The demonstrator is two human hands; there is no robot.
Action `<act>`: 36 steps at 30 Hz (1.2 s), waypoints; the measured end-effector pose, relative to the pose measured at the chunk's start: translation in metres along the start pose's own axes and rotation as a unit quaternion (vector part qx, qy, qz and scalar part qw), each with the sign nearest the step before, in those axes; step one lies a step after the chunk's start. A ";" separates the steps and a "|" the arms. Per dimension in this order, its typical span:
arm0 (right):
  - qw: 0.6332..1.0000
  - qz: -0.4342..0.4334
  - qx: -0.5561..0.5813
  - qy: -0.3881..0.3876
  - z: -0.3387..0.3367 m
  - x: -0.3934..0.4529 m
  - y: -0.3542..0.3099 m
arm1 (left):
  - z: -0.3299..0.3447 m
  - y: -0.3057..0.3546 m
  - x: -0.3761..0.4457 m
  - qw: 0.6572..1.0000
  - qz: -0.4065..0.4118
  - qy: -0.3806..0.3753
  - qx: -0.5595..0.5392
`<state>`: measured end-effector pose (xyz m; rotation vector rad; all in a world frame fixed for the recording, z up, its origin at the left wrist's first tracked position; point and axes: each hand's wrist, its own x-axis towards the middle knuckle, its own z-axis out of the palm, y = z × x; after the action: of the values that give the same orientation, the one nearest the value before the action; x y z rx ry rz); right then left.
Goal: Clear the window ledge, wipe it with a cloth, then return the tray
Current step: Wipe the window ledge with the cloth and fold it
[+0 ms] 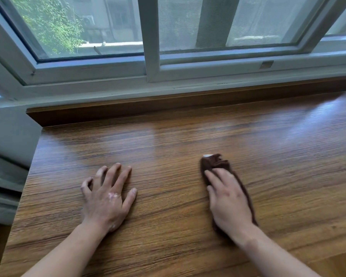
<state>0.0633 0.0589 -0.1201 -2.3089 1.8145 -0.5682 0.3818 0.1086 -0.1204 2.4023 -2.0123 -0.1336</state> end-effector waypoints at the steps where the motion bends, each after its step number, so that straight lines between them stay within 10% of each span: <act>1: 0.999 -0.030 0.008 -0.009 0.008 -0.001 -0.018 | 0.000 0.000 0.000 1.000 -0.003 0.003 0.001; 14: 0.969 -0.212 0.047 -0.122 0.059 0.073 -0.128 | 0.000 -0.001 0.000 1.000 -0.006 0.026 -0.001; 28: 0.987 0.139 -0.080 0.017 -0.030 0.095 0.131 | 0.000 -0.003 -0.001 1.000 -0.006 0.008 0.000; 36: 0.977 0.173 -0.075 0.099 -0.023 0.070 0.095 | 0.002 -0.004 0.001 1.000 -0.004 0.005 0.008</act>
<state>-0.0174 -0.0296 -0.1175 -2.0079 2.3604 -0.6411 0.3858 0.1085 -0.1223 2.4161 -2.0071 -0.1044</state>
